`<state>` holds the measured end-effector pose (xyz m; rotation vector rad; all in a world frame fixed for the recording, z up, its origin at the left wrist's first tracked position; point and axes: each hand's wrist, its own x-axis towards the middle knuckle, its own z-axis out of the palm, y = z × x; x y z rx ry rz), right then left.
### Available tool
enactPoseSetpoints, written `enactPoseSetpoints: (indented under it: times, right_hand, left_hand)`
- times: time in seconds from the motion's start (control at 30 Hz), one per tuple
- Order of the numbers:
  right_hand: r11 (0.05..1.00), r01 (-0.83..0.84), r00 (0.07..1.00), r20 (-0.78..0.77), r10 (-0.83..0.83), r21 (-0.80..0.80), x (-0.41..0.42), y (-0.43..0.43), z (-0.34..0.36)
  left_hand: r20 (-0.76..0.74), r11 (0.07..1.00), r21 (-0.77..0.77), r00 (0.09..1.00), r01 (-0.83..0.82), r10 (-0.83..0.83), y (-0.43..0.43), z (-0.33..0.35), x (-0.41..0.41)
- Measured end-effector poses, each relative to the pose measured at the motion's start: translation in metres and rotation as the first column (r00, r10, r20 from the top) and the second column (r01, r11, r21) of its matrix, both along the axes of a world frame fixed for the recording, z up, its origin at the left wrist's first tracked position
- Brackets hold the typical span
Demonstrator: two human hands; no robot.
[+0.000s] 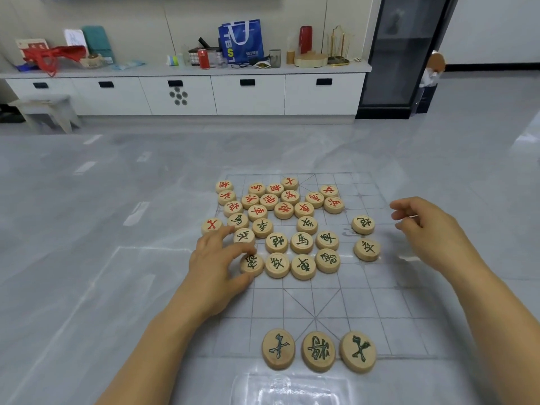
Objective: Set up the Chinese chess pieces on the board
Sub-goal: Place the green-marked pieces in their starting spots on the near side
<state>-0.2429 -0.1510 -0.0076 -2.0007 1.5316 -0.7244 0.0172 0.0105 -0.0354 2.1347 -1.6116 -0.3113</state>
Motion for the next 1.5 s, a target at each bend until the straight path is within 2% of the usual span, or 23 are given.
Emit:
enactPoseSetpoints:
  times: [0.1, 0.17, 0.27, 0.33, 0.43, 0.5, 0.57, 0.67, 0.8, 1.03, 1.07, 1.13, 1.2, 1.27, 1.33, 1.5]
  right_hand:
    - [1.0, -0.006, 1.0, 0.006, 0.006, -0.012, -0.002, 0.001, 0.001]
    - [0.999, -0.037, 0.999, 0.003, 0.037, -0.02, 0.001, 0.005, 0.002]
    - [0.985, -0.165, 0.986, -0.023, 0.164, -0.045, 0.012, 0.015, 0.002]
    - [0.951, -0.304, 0.95, -0.092, 0.298, -0.059, 0.023, 0.024, -0.001]
    - [0.888, -0.46, 0.861, -0.244, 0.446, 0.003, 0.04, 0.038, -0.01]
    - [0.867, -0.499, 0.814, -0.341, 0.47, 0.004, 0.046, 0.044, -0.014]
    - [0.861, -0.509, 0.802, -0.376, 0.464, -0.025, 0.046, 0.047, -0.016]
    - [0.858, -0.513, 0.8, -0.375, 0.469, -0.022, 0.037, 0.048, -0.015]
    - [0.814, -0.573, 0.732, -0.389, 0.559, 0.093, 0.012, 0.048, -0.009]
    - [0.699, -0.662, 0.648, -0.263, 0.715, 0.269, -0.035, 0.062, -0.01]
    - [0.697, -0.661, 0.653, -0.245, 0.717, 0.279, -0.036, 0.066, -0.009]
    - [0.754, -0.606, 0.719, -0.23, 0.656, 0.255, -0.036, 0.072, -0.01]
    - [0.836, -0.523, 0.785, -0.289, 0.548, 0.167, -0.034, 0.076, -0.015]
    - [0.873, -0.479, 0.8, -0.362, 0.479, 0.095, -0.031, 0.079, -0.017]
    - [0.864, -0.492, 0.788, -0.368, 0.493, 0.106, -0.031, 0.082, -0.014]
    - [0.744, -0.634, 0.705, -0.24, 0.668, 0.21, -0.04, 0.086, -0.01]
  left_hand:
    - [0.02, 0.996, 0.068, 0.998, 0.052, -0.053, 0.013, 0.004, 0.001]
    - [-0.018, 0.99, 0.103, 0.995, 0.099, -0.098, 0.021, 0.006, 0.001]
    - [-0.097, 0.983, 0.116, 0.987, 0.141, -0.131, 0.028, 0.008, -0.001]
    - [-0.121, 0.989, 0.109, 0.988, 0.104, -0.091, 0.027, 0.009, -0.003]
    - [-0.169, 0.996, 0.083, 0.986, 0.026, -0.011, 0.025, 0.007, -0.004]
    - [-0.134, 0.995, 0.088, 0.99, 0.054, -0.042, 0.024, 0.005, -0.004]
    - [-0.096, 0.992, 0.102, 0.993, 0.074, -0.065, 0.024, 0.005, -0.003]
    - [-0.091, 0.989, 0.125, 0.993, 0.082, -0.071, 0.03, 0.008, 0.0]
    - [-0.105, 0.981, 0.166, 0.991, 0.105, -0.088, 0.046, 0.013, -0.001]
    - [-0.058, 0.977, 0.192, 0.995, 0.095, -0.085, 0.065, 0.017, -0.011]
    - [-0.072, 0.972, 0.203, 0.991, 0.122, -0.109, 0.067, 0.018, -0.009]
    - [-0.105, 0.958, 0.218, 0.98, 0.186, -0.167, 0.07, 0.018, -0.005]
    - [-0.119, 0.947, 0.214, 0.969, 0.239, -0.218, 0.072, 0.016, -0.004]
    - [-0.124, 0.948, 0.188, 0.963, 0.258, -0.238, 0.072, 0.014, -0.005]
    - [-0.129, 0.954, 0.174, 0.966, 0.245, -0.225, 0.072, 0.013, -0.006]
    - [-0.145, 0.959, 0.176, 0.969, 0.223, -0.199, 0.075, 0.012, -0.009]
